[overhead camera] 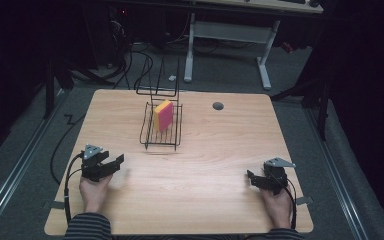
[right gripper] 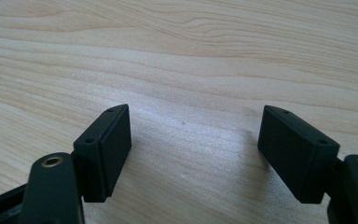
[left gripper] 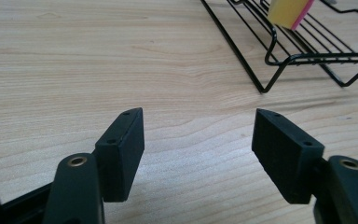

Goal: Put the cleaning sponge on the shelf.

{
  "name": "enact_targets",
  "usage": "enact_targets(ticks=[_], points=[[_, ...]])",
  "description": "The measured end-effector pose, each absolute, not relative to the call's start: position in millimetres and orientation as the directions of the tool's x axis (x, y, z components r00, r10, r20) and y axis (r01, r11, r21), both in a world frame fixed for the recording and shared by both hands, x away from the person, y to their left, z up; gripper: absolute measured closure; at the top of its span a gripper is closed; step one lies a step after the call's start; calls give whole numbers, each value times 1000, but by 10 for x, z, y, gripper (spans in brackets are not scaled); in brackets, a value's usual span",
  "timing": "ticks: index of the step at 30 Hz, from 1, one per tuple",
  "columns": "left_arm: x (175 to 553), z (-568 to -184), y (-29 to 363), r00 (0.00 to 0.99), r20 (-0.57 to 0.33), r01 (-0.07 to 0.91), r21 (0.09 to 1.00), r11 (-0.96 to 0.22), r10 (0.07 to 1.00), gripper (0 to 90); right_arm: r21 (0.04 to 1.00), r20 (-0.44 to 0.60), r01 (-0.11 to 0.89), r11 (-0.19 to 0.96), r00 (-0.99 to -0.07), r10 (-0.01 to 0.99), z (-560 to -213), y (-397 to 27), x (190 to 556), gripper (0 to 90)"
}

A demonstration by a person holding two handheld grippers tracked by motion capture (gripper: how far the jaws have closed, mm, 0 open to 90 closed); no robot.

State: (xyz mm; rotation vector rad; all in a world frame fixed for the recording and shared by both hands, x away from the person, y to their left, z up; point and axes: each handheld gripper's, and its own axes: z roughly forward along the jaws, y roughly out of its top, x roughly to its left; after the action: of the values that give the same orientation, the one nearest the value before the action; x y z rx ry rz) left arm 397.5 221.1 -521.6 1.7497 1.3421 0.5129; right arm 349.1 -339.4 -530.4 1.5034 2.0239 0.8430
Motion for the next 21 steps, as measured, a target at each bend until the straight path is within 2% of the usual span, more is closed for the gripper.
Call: enact_targets(ticks=[17,21], points=[[4050,-5360,2105,347,-103,624,767,-147,932,346,718,-16,664,208,-283,959,-5304,-3394,3491,259],[4055,-5364,2050,352,-52,630,752,-195,934,334,718,-16,664,208,-283,959,-5305,-3394,3490,259]])
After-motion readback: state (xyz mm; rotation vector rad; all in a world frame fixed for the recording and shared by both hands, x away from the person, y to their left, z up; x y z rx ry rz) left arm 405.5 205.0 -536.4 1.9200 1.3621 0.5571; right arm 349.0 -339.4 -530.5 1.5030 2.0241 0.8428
